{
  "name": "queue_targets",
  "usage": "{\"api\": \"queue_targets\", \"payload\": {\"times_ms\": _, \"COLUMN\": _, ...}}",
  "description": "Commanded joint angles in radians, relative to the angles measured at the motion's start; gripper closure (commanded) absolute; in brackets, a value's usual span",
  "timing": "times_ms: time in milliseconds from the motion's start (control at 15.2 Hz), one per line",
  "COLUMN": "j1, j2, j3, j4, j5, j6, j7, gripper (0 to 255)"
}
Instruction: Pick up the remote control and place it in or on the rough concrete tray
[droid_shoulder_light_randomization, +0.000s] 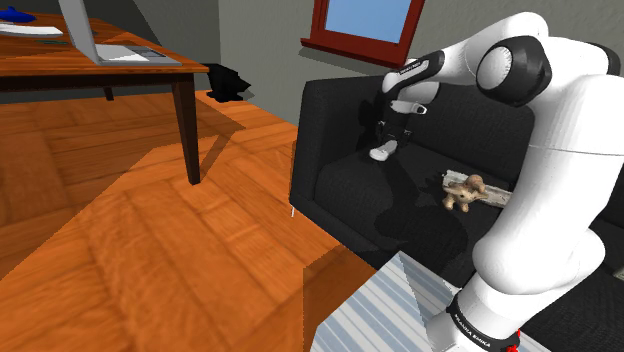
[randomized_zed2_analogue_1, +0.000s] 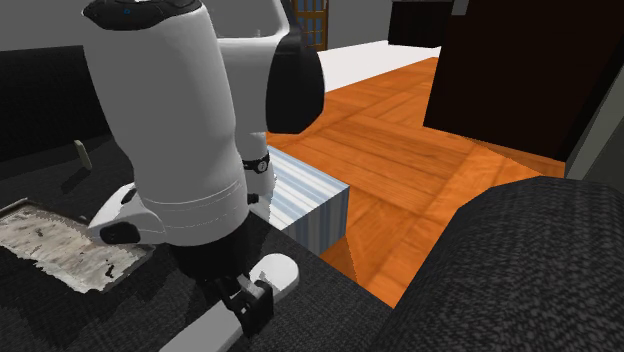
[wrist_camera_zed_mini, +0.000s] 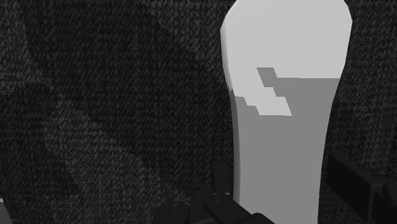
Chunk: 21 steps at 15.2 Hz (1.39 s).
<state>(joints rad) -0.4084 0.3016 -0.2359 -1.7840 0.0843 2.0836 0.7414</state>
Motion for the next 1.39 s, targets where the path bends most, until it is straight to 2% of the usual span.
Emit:
{"api": "queue_targets", "payload": {"times_ms": 0, "j1": 0.0, "j2": -0.009, "j3": -0.001, "j4": 0.019, "j5": -0.003, "j6": -0.027, "j7": 0.002, "gripper": 255}}
{"api": "queue_targets", "payload": {"times_ms": 792, "j1": 0.001, "j2": -0.049, "j3": -0.006, "j4": 0.125, "j5": -0.017, "j6": -0.172, "j7": 0.011, "gripper": 255}}
{"api": "queue_targets", "payload": {"times_ms": 1320, "j1": -0.07, "j2": -0.216, "j3": -0.07, "j4": -0.09, "j5": -0.051, "j6": -0.121, "j7": -0.12, "gripper": 255}}
